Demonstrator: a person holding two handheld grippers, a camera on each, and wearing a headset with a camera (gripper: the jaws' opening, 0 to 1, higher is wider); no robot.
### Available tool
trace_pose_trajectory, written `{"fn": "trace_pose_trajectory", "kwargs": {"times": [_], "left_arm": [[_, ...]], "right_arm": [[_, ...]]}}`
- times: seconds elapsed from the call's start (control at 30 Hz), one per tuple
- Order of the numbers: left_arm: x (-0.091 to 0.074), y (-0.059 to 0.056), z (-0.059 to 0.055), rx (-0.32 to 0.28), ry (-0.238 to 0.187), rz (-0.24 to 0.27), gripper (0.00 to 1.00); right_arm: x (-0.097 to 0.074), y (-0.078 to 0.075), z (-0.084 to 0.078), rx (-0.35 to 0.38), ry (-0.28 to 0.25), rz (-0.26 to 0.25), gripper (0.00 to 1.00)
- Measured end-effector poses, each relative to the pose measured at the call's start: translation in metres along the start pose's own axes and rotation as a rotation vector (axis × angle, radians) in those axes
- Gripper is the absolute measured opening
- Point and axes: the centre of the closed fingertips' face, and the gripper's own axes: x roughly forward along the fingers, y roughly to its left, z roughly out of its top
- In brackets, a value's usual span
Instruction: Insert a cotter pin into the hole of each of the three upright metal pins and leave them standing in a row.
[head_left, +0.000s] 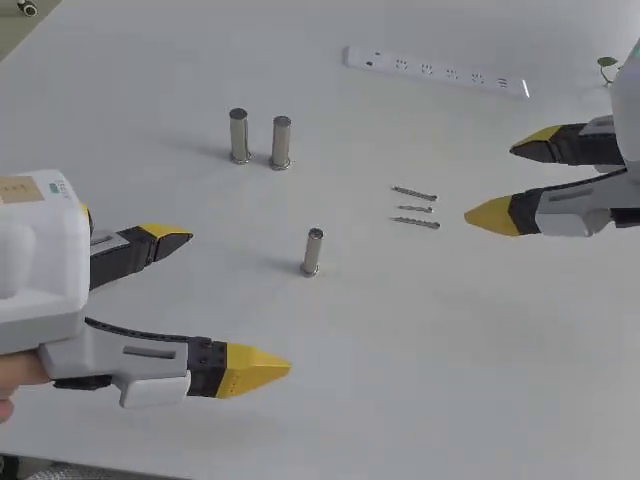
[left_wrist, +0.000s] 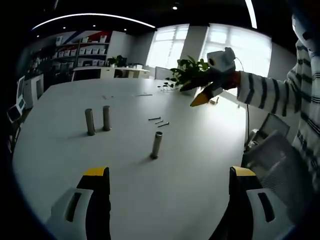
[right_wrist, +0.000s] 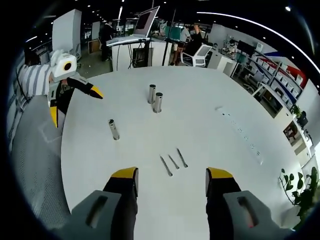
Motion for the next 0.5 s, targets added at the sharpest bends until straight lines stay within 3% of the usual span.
{"fn": "trace_pose_trajectory", "kwargs": {"times": [0.13,0.27,0.5], "left_arm": [[0.0,0.001,0.0,-0.006,-0.001,-0.003,0.99],[0.0,0.002,0.001,-0.016,-0.012,0.0,0.99],[0.0,0.003,-0.001,-0.021,-0.003,-0.001,0.99]], "right_arm": [[0.017,-0.006,-0.001,-0.029,0.023,0.039,0.45],[0.03,-0.003,-0.007,-0.047,0.088,0.081,0.33],[0.048,-0.002,-0.004,-0.075,0.092,0.119,0.26]]}}
